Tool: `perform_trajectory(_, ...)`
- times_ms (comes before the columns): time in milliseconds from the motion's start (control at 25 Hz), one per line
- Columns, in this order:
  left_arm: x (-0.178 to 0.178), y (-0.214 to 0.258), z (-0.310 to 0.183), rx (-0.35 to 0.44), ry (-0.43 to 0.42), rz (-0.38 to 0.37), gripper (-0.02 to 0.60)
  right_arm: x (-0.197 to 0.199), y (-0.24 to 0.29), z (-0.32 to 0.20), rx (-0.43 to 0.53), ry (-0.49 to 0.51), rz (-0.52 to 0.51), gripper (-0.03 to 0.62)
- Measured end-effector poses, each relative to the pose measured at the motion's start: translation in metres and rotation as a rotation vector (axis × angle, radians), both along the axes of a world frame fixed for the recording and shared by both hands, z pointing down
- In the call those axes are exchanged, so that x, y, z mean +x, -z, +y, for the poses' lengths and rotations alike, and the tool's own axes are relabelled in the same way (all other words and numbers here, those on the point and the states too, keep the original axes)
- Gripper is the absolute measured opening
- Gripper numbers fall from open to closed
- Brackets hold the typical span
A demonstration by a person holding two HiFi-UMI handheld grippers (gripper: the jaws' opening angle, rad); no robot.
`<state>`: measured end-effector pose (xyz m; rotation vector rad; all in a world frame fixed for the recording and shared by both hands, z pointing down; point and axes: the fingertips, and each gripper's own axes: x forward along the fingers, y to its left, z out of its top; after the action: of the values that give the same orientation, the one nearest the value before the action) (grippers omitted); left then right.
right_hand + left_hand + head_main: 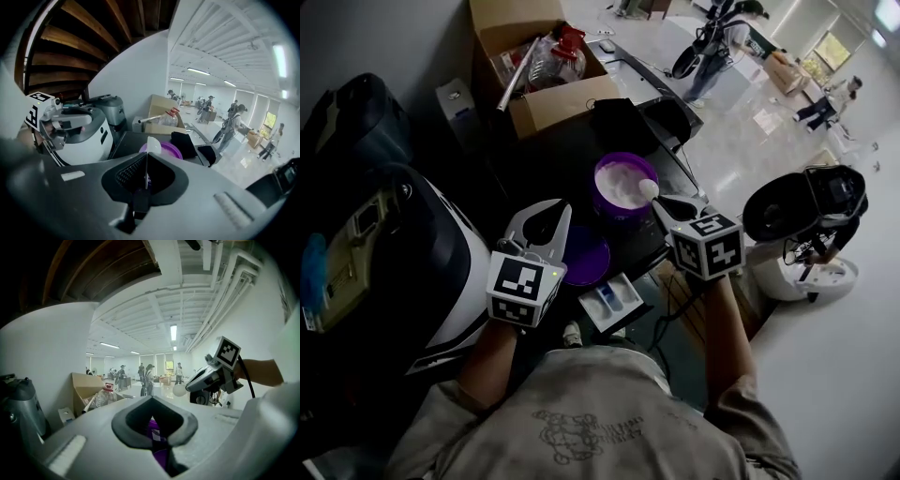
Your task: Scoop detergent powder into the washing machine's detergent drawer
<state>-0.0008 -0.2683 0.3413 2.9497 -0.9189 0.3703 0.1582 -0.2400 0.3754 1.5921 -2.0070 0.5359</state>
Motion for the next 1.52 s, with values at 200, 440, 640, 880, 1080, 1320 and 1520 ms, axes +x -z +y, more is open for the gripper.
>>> perform_trajectory(200,0.006,-0.01,-0.015,0.007,-0.015,-0.019,0.002,0.014,-0.035,-0.031,-0.132,-0.012,0.019,0.035)
perform_trajectory(440,0.014,-0.021,-0.031,-0.025,-0.002,-0.007,0.002,0.036,-0.072,-0.064,-0.27,0.023,0.159,0.035)
perform_trajectory(640,0.023,-0.037,-0.034,-0.042,-0.008,-0.04,0.002,0.048,-0.099,-0.08,-0.349,0.035,0.244,0.035)
perform_trajectory(880,0.036,-0.051,-0.033,-0.074,-0.017,-0.059,0.0,0.056,-0.118,-0.095,-0.395,0.052,0.306,0.035)
perform_trajectory(1080,0.041,-0.061,-0.038,-0.103,0.008,-0.07,0.002,0.067,-0.124,-0.106,-0.423,0.028,0.344,0.035)
perform_trajectory(1320,0.044,-0.072,-0.04,-0.126,0.019,-0.086,0.001,0.067,-0.126,-0.114,-0.444,0.068,0.382,0.035)
perform_trajectory(1520,0.044,-0.074,-0.039,-0.135,0.033,-0.09,0.002,0.063,-0.13,-0.114,-0.483,0.125,0.404,0.035)
